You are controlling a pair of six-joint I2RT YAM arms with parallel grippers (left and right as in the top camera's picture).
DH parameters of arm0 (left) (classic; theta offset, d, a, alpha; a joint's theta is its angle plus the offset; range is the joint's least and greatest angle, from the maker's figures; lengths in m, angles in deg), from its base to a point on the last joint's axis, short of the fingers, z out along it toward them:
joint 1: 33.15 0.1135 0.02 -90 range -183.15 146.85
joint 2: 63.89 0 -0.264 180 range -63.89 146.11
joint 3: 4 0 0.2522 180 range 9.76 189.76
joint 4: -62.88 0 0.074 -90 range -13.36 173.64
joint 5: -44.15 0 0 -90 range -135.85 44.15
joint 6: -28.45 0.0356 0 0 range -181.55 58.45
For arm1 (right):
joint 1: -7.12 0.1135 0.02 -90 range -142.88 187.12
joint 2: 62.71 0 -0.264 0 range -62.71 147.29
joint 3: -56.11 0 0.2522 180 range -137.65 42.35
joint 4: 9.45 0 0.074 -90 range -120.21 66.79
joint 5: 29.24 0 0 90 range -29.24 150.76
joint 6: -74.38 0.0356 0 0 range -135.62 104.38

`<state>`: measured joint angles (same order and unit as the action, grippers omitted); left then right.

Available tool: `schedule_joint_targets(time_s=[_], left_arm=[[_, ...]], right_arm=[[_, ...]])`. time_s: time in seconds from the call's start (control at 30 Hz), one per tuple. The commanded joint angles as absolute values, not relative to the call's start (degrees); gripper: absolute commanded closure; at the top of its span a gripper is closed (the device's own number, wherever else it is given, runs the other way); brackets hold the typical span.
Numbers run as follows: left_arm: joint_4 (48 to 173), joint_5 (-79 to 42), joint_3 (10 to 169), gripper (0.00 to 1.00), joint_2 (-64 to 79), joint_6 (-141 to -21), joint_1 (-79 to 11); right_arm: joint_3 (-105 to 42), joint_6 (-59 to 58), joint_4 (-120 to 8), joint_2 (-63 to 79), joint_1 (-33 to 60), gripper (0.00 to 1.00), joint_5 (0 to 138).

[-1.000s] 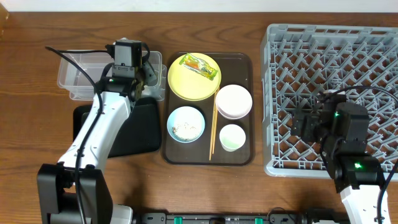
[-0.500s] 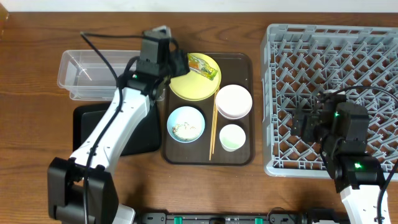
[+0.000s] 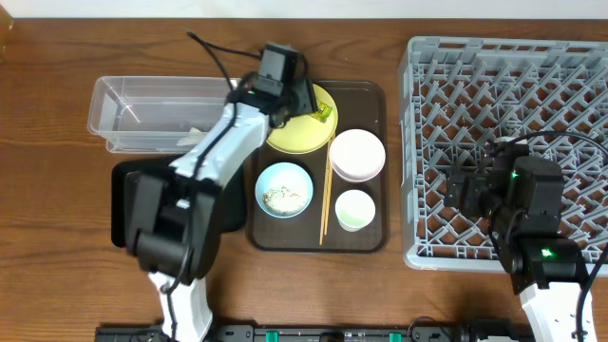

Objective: Sort waste into correct bins and load items into the dishwasher rack
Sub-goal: 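Reach the left gripper to the yellow plate and grasp the snack wrapper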

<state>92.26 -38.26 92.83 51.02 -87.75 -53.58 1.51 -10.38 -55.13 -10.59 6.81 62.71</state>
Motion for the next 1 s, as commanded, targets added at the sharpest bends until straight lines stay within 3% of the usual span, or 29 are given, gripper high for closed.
schedule_joint_targets(time_s=[0.0,0.43,0.57,0.7,0.97], left_arm=[[91.9,-37.9,93.7,0.37,53.9,-91.4,-54.2],[87.3,-37.9,93.6,0.39,59.3,-96.4,-54.5],[87.2,-37.9,93.6,0.47,60.3,-97.1,-54.6],[87.1,-37.9,93.6,0.67,60.4,-97.5,-54.6],[88.0,-37.9,93.5,0.71,60.4,-97.5,-54.6]], right_arm=[[0.2,-9.9,-55.1,-10.1,6.3,0.01,62.7],[0.2,-9.9,-55.2,-9.0,6.3,0.01,62.7],[0.2,-9.9,-55.2,-9.0,6.3,0.01,62.7],[0.2,-9.9,-55.2,-9.0,6.3,0.01,62.7],[0.2,-9.9,-55.2,-9.0,6.3,0.01,62.7]])
